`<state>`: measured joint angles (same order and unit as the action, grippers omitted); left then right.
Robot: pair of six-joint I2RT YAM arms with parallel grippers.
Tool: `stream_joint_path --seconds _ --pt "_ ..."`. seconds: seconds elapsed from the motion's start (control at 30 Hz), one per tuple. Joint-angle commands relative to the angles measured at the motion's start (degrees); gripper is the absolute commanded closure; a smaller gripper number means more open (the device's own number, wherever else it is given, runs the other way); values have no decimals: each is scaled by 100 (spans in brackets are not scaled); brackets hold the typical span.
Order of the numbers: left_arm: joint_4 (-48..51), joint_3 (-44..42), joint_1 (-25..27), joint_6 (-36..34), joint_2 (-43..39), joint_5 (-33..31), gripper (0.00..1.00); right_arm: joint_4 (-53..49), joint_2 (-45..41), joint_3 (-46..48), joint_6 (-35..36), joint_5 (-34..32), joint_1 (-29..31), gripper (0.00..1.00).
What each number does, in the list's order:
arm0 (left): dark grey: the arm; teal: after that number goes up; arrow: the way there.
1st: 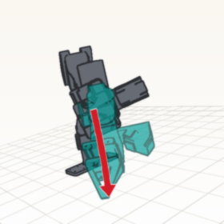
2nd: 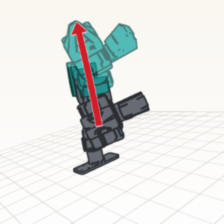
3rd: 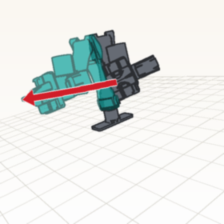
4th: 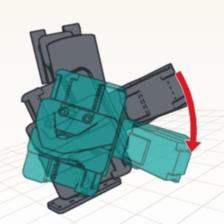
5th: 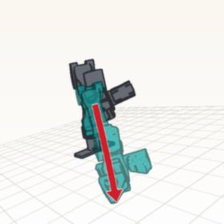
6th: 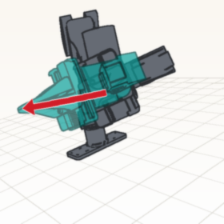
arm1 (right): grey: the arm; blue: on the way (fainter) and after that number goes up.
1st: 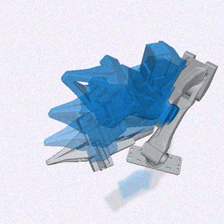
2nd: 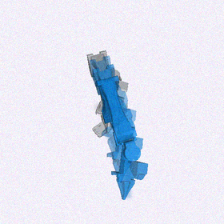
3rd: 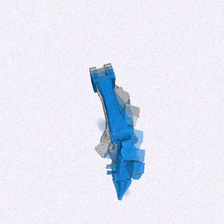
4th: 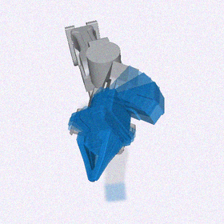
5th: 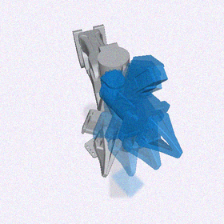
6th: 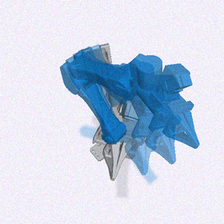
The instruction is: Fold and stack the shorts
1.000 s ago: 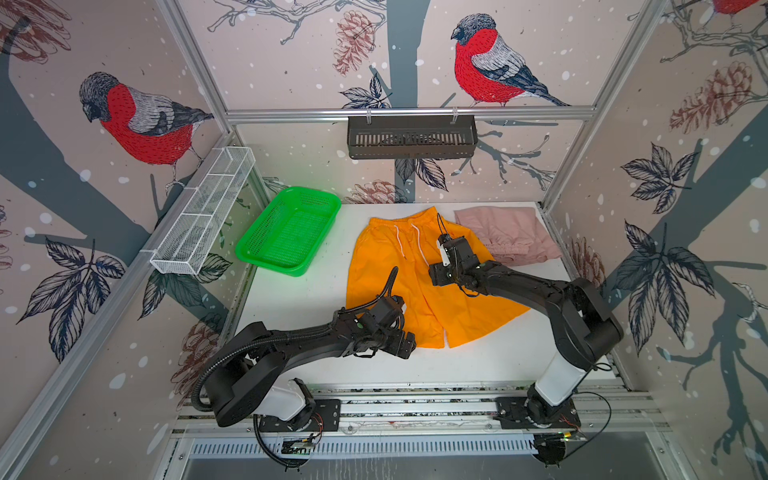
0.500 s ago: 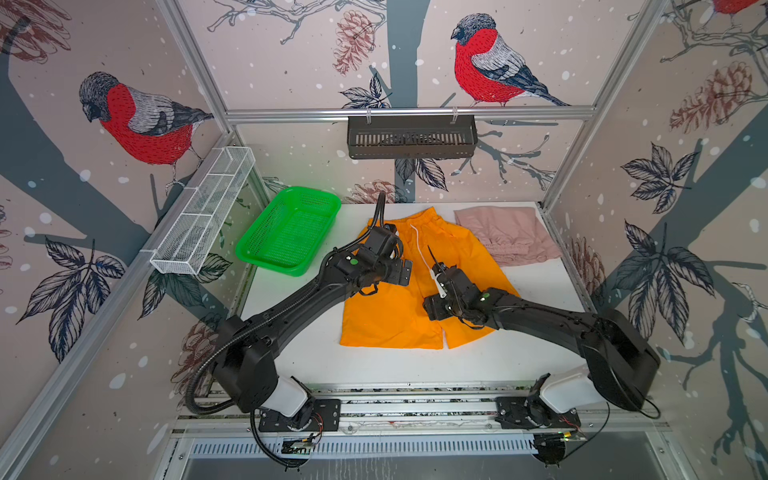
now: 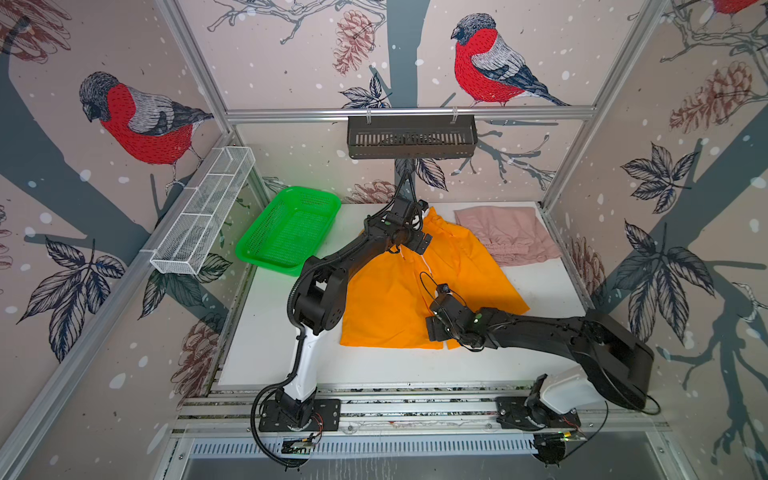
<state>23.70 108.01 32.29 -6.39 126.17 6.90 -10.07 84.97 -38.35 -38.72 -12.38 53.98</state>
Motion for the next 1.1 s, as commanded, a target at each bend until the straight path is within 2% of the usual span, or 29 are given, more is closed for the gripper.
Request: stream_joint_path --seconds 0.0,0.13,0.27,0.43,0.73,0.83,0.93,1.07 --pt "-159 203 -21 -326 373 171 3 31 -30 143 -244 -233 21 16" --pt "-79 540 -45 -331 845 -46 3 102 -109 305 -302 -191 19 17" --pt "-291 317 -243 -46 940 -180 3 116 72 257 -255 -128 8 18" --pt "-519 -423 -704 531 584 -285 6 -38 197 97 -74 -270 -87 19" --pt "-358 -1490 -1022 907 -173 -1246 10 -162 271 -186 599 -85 -719 19" --pt "-318 -1768 -1079 1148 -405 -1183 10 -82 -198 -193 681 319 -801 17" --pt "-301 -2029 -1135 1360 -645 -1145 9 -82 -963 -75 538 648 -1166 15" --pt "-287 -2184 -1308 1525 -806 -1113 9 -69 -1778 295 413 286 -2079 14"
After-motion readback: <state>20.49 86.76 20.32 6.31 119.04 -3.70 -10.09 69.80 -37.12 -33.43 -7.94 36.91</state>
